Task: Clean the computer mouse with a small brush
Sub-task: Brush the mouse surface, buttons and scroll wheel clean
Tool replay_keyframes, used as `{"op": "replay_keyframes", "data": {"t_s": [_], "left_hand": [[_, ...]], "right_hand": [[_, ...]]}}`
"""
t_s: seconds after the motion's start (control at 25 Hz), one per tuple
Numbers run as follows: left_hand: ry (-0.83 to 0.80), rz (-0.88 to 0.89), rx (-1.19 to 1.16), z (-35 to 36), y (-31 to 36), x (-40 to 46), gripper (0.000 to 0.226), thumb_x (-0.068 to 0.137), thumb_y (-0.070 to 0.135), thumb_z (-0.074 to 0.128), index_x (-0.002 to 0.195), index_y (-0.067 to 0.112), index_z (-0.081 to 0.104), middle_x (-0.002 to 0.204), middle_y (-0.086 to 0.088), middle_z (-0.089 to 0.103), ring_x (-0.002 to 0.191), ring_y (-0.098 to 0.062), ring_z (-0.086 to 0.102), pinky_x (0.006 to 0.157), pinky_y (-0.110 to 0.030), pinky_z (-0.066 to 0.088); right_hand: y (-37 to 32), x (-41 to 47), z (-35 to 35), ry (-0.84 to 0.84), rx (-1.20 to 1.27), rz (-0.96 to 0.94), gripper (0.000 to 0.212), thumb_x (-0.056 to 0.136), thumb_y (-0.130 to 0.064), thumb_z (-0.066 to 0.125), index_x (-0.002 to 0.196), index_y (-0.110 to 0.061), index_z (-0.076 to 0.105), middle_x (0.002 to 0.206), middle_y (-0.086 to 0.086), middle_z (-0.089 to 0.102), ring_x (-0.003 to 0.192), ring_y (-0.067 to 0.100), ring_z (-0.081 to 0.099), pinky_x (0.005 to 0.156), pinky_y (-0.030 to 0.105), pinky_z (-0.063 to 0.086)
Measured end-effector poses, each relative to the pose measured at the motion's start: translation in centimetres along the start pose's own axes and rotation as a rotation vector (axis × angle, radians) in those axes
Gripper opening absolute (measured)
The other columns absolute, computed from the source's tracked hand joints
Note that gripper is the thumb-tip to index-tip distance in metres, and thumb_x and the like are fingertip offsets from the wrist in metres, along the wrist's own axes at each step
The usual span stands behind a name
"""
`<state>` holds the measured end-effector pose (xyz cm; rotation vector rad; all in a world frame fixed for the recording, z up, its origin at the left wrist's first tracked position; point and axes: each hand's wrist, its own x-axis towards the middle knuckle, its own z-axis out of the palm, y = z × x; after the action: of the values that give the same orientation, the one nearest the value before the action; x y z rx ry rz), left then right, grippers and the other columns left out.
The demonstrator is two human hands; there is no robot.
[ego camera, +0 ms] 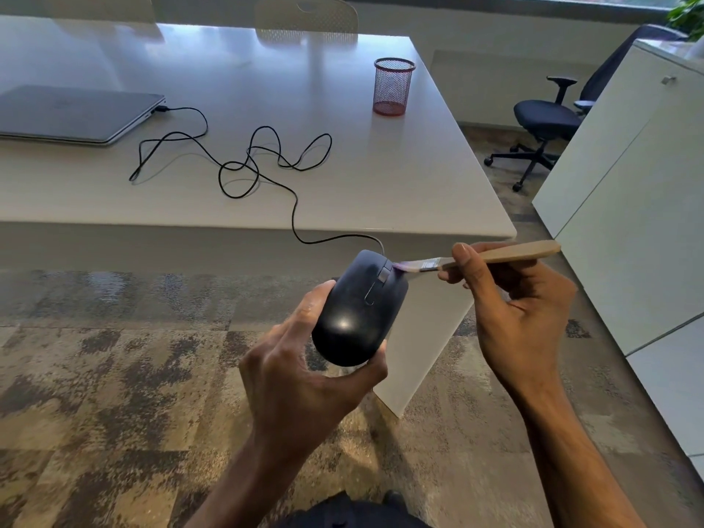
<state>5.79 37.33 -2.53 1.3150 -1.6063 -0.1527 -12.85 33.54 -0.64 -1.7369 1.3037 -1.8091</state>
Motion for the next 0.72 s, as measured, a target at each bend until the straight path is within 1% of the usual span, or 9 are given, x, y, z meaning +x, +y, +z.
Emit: {"op": "replay_keyframes", "data": {"t_s": [0.08,0.16,0.24,0.36,0.44,0.52,0.6,0.72], "left_hand": [[-0.003,-0.002,0.007,0.1,-0.1,0.0,0.073,0.062,0.053,0.068,0.121,0.011,0.061,0.087,0.015,0.059,0.068,-0.004,0.060,0.071,-0.001,0.038],[-0.005,0.004,0.016,0.2,-0.2,0.0,0.073,0.062,0.054,0.068,0.120,0.010,0.062,0.089,0.013,0.062,0.071,-0.005,0.061,0.071,-0.004,0.040],[-0.004,0.011,0.022,0.3,-0.3,0.0,0.073,0.063,0.054,0.068,0.119,0.008,0.063,0.090,0.010,0.065,0.073,-0.005,0.061,0.071,-0.008,0.041],[0.003,0.020,0.021,0.3,-0.3,0.0,0.073,0.062,0.054,0.068,0.120,0.010,0.062,0.090,0.013,0.061,0.072,-0.006,0.061,0.071,-0.011,0.043],[0.000,0.026,0.024,0.4,-0.4,0.0,0.073,0.062,0.053,0.068,0.120,0.010,0.062,0.090,0.008,0.067,0.072,-0.007,0.062,0.070,-0.013,0.044],[0.000,0.034,0.028,0.5,-0.4,-0.1,0.073,0.062,0.053,0.069,0.120,0.010,0.062,0.090,0.004,0.070,0.072,-0.006,0.062,0.069,-0.014,0.045],[0.005,0.044,0.033,0.5,-0.5,-0.1,0.072,0.063,0.053,0.070,0.120,0.010,0.062,0.092,0.007,0.069,0.073,-0.006,0.062,0.068,-0.017,0.047],[0.006,0.064,0.039,0.6,-0.7,-0.1,0.072,0.064,0.053,0.070,0.122,0.012,0.060,0.097,0.014,0.062,0.075,-0.005,0.062,0.066,-0.021,0.051]], "right_hand": [[-0.4,-0.2,-0.1,-0.048,0.084,-0.026,0.007,0.093,-0.032,0.065,0.090,-0.033,0.070,0.081,-0.017,0.074,0.076,0.007,0.074,0.072,0.018,0.055],[-0.8,-0.4,-0.3,-0.110,0.147,-0.060,0.009,0.095,-0.031,0.064,0.090,-0.031,0.072,0.081,-0.015,0.074,0.075,0.010,0.074,0.072,0.023,0.056],[-0.8,-0.3,-0.4,-0.117,0.154,-0.073,0.009,0.095,-0.029,0.064,0.091,-0.029,0.072,0.081,-0.014,0.074,0.075,0.012,0.074,0.072,0.026,0.058],[-0.3,0.3,-0.3,-0.038,0.052,-0.046,0.007,0.094,-0.031,0.064,0.090,-0.035,0.068,0.082,-0.022,0.073,0.077,0.006,0.074,0.074,0.018,0.056],[-0.1,0.6,-0.1,-0.007,0.007,-0.029,0.007,0.094,-0.033,0.063,0.091,-0.038,0.066,0.084,-0.027,0.072,0.080,0.003,0.073,0.074,0.015,0.055],[-0.3,0.6,-0.2,0.015,-0.007,-0.059,0.008,0.096,-0.033,0.062,0.091,-0.038,0.066,0.085,-0.030,0.070,0.080,0.000,0.073,0.073,0.012,0.053],[-0.8,0.4,-0.1,-0.001,-0.011,-0.109,0.009,0.096,-0.034,0.062,0.090,-0.036,0.068,0.085,-0.030,0.070,0.079,0.000,0.072,0.073,0.012,0.053],[-1.9,0.0,0.0,-0.092,-0.005,-0.165,0.008,0.096,-0.031,0.063,0.090,-0.033,0.067,0.085,-0.028,0.070,0.077,0.001,0.072,0.071,0.014,0.054]]}}
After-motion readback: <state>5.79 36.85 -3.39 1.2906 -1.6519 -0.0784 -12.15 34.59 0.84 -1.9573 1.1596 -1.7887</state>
